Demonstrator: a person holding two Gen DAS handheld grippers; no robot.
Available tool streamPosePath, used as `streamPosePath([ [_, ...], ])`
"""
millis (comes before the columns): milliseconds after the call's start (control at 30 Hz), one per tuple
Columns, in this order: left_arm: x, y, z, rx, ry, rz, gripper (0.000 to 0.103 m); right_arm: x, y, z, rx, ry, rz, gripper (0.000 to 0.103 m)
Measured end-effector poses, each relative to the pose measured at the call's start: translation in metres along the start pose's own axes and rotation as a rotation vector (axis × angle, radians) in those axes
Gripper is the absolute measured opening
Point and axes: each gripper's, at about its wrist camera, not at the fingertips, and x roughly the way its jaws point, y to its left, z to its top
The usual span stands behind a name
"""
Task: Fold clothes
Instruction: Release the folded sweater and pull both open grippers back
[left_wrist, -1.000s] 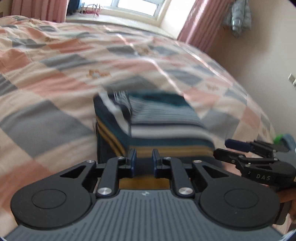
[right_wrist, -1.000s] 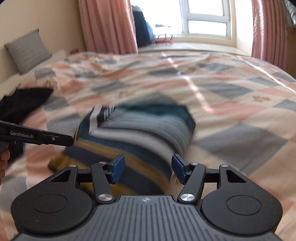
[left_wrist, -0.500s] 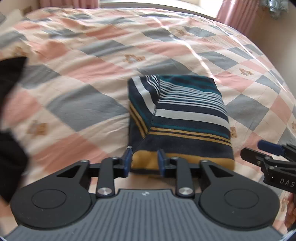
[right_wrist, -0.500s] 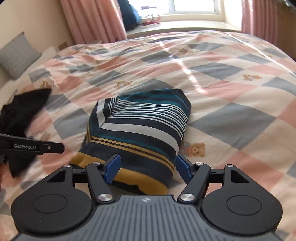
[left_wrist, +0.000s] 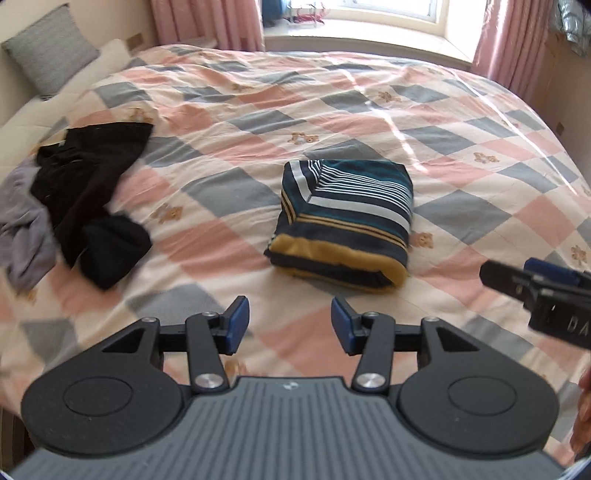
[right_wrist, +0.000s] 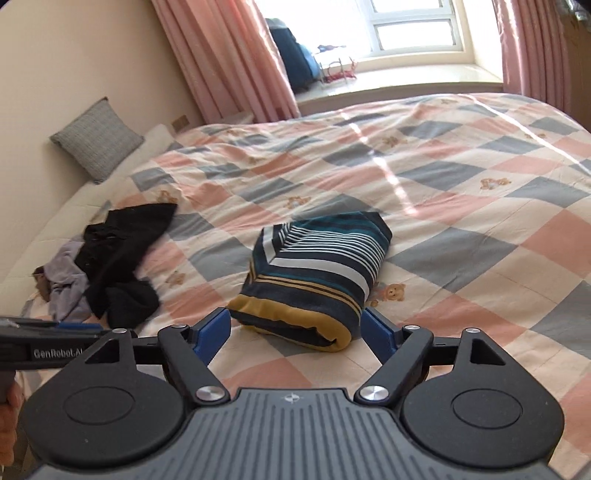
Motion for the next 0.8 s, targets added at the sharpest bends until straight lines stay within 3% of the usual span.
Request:
streamPosePath([
  [167,-0.056,-0.024,-0.031,-0.034,-0.025,0.03,0.051,-0.052,-0.002,-0.007,-0.04,0.006,0.02,0.083],
  [400,-0.104,-0.034,-0.057,-0.079,-0.048,0.063,0.058,-0.091,0.007,-0.009,-0.078,0.036,0.018,0.084],
  [567,-0.114,-0.023,-0.063,-0.117,-0.034,0.076,0.059,-0.099,0.019,-0.003,-0.108,0.038,0.007,0.085],
  [800,-0.098,-0.01,-0.058,-0.144,-0.006,0.066,0.06,-0.078,0.037,0.007,-0.205,0.064,-0.132,0.092],
])
